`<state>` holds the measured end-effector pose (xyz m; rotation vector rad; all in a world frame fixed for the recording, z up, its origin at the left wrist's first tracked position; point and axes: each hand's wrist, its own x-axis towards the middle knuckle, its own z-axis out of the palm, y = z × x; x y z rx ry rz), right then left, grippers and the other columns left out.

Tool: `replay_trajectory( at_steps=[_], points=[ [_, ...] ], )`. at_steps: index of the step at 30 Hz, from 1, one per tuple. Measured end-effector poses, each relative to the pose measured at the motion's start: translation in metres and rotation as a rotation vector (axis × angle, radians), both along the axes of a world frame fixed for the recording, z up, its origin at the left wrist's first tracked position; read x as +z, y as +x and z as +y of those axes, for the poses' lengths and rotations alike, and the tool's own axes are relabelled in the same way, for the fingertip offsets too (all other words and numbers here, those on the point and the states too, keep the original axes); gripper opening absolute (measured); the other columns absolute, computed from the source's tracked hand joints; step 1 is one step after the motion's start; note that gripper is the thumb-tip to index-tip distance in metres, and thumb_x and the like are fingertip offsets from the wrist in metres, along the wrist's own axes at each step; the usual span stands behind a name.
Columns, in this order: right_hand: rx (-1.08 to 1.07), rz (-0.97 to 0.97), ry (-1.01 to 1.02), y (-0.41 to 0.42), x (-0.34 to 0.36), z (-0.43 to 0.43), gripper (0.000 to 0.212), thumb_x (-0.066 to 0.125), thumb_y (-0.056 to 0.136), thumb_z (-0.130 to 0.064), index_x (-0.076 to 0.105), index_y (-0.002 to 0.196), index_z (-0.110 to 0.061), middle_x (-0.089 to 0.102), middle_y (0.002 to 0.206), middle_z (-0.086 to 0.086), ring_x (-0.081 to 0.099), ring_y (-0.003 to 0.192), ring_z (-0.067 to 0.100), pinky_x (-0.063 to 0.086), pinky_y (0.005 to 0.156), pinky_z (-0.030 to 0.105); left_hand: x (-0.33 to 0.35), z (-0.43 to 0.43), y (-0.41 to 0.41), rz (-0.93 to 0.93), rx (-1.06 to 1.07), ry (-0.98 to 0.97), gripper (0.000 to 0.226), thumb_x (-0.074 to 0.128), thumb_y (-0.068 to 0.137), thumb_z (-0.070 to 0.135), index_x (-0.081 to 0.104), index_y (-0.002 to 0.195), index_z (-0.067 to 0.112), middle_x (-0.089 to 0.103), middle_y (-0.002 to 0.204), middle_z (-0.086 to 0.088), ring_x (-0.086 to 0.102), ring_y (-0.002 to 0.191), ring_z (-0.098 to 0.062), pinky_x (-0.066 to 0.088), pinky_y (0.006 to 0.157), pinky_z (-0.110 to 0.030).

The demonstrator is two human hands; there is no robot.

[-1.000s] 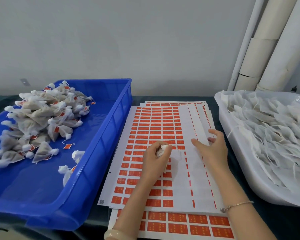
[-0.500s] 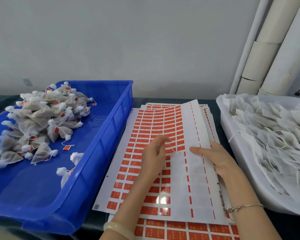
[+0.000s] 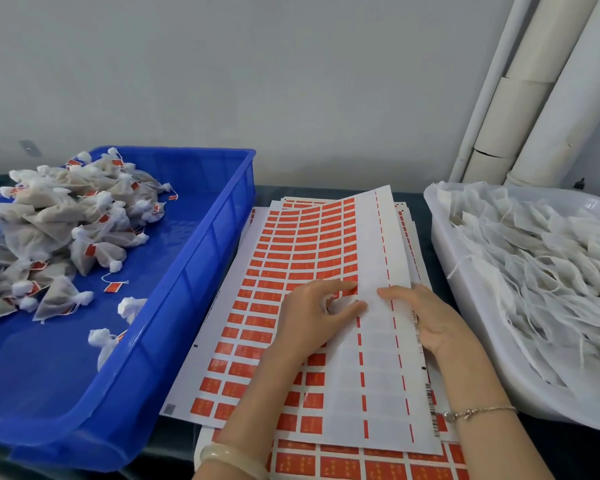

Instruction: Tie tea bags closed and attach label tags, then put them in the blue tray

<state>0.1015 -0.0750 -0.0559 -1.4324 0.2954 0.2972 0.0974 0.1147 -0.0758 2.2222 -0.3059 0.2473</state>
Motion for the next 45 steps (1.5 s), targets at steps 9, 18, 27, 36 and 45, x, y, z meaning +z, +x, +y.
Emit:
replay_trajectory(
  at_steps=[9, 18, 27, 36, 45],
  points=[
    [0.032, 0.018, 0.098, 0.001, 0.001, 0.0, 0.038, 0.067, 0.085, -0.013, 0.058, 0.122, -0.011, 0.068, 0.111, 0.018, 0.066, 0.102, 0.037, 0.05, 0.092, 0.054, -0.006, -0.002, 0.003, 0.024, 0.045, -0.007, 0.037, 0.069, 0.081, 0.049, 0.07, 0.113, 0.031, 0.07, 0.111, 0.014, 0.059, 0.092, 0.0, 0.048, 0.085, -0.017],
    [0.031, 0.01, 0.03, 0.001, 0.001, 0.002, 0.037, 0.067, 0.086, -0.014, 0.056, 0.121, -0.015, 0.066, 0.114, 0.017, 0.064, 0.104, 0.037, 0.048, 0.096, 0.056, -0.006, -0.003, 0.003, -0.004, 0.026, -0.035, 0.03, 0.067, 0.086, 0.038, 0.069, 0.115, 0.027, 0.071, 0.107, 0.013, 0.06, 0.085, 0.003, 0.045, 0.08, -0.01],
    [0.004, -0.03, -0.093, 0.0, 0.002, 0.006, 0.029, 0.068, 0.086, -0.021, 0.058, 0.113, -0.025, 0.071, 0.1, 0.007, 0.069, 0.092, 0.03, 0.056, 0.079, 0.046, -0.004, 0.0, 0.006, 0.059, 0.11, -0.209, 0.002, 0.069, 0.084, 0.042, 0.067, 0.086, 0.041, 0.06, 0.083, 0.035, 0.056, 0.089, 0.015, 0.039, 0.07, -0.001],
    [-0.003, -0.048, -0.195, -0.003, 0.006, 0.01, 0.025, 0.066, 0.089, -0.022, 0.056, 0.111, -0.027, 0.068, 0.102, 0.004, 0.066, 0.093, 0.027, 0.055, 0.079, 0.044, -0.003, 0.001, 0.008, 0.08, 0.157, -0.333, 0.004, 0.069, 0.085, 0.039, 0.069, 0.088, 0.036, 0.064, 0.086, 0.027, 0.061, 0.086, 0.005, 0.041, 0.071, -0.005],
    [0.005, -0.054, -0.212, -0.005, 0.008, 0.01, 0.023, 0.065, 0.09, -0.022, 0.056, 0.11, -0.028, 0.068, 0.103, 0.003, 0.066, 0.092, 0.026, 0.053, 0.071, 0.039, 0.0, 0.003, 0.006, -0.055, 0.288, -0.424, 0.006, 0.068, 0.085, 0.038, 0.064, 0.082, 0.039, 0.061, 0.082, 0.03, 0.058, 0.088, 0.013, 0.043, 0.063, 0.001]
  ],
)
